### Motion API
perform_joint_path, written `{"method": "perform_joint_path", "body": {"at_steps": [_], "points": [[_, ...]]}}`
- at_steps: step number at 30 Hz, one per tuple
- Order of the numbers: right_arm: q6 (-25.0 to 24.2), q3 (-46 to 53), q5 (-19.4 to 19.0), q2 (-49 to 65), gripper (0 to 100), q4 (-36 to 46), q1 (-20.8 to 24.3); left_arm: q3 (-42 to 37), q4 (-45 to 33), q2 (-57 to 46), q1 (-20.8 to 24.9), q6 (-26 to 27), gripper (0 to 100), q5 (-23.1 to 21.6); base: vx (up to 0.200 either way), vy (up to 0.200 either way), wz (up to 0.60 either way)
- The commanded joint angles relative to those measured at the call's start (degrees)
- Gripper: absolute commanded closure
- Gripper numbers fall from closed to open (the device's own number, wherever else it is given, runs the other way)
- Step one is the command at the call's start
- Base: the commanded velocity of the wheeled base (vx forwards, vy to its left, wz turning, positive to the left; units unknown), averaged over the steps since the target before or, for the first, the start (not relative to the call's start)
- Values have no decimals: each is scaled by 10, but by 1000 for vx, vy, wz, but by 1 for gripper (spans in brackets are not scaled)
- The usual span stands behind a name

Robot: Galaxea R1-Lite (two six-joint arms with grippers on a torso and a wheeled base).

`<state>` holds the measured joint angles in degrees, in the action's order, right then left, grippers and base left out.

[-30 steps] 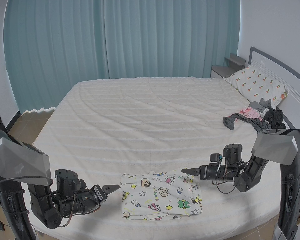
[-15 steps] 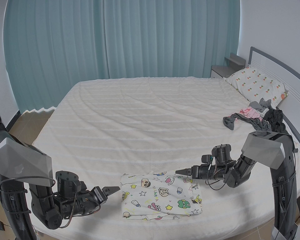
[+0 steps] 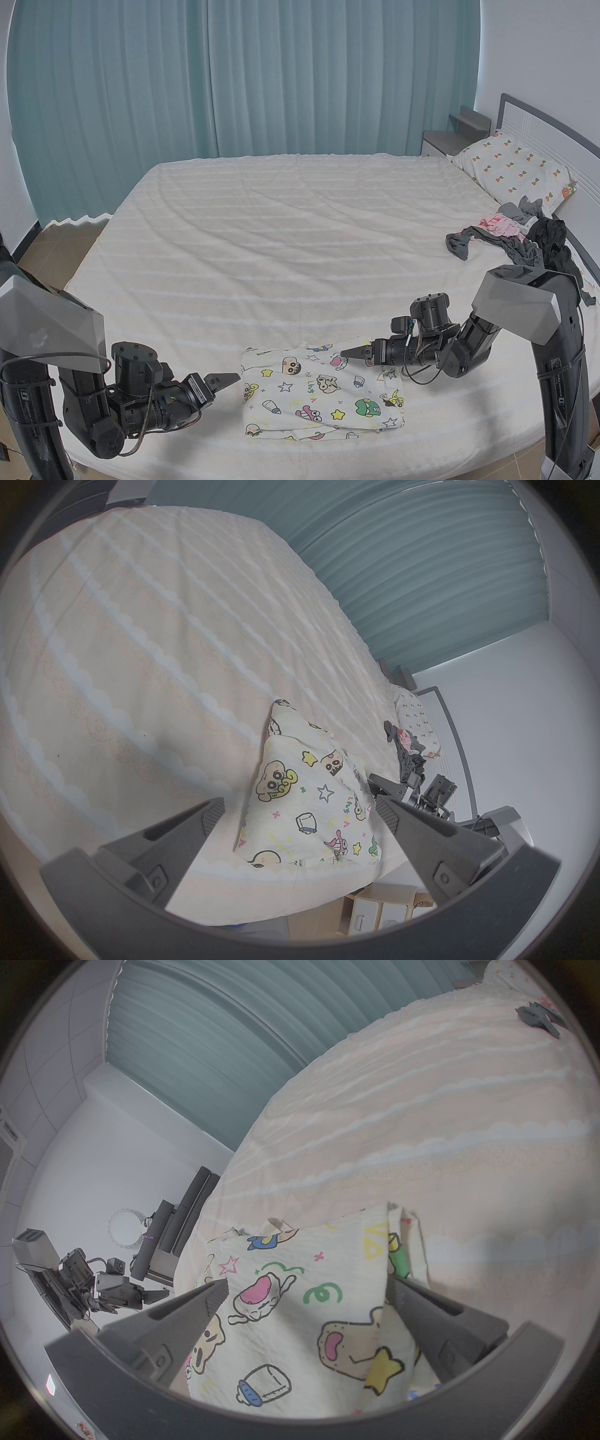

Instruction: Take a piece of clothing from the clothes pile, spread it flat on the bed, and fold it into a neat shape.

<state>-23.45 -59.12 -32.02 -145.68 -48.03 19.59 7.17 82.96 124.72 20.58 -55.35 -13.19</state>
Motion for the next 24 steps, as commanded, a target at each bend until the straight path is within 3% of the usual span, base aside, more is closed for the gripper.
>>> {"method": "perform_joint_path", "body": {"at_steps": [1, 7, 11, 16, 24], "points": [[-4, -1, -1, -4, 100, -6, 1, 0, 0, 1, 1, 1, 0, 1, 0, 0, 0], [-8, 2, 2, 0, 100, -7, -3, 0, 0, 3, 1, 1, 0, 3, 0, 0, 0], [-55, 13, 9, 12, 100, -28, -10, 0, 0, 3, 1, 1, 0, 4, 0, 0, 0], [-146, 53, 22, 20, 100, -140, -26, 0, 0, 3, 1, 1, 0, 4, 0, 0, 0], [-153, 87, 22, 21, 100, -160, -33, 0, 0, 3, 1, 1, 0, 4, 0, 0, 0]]}}
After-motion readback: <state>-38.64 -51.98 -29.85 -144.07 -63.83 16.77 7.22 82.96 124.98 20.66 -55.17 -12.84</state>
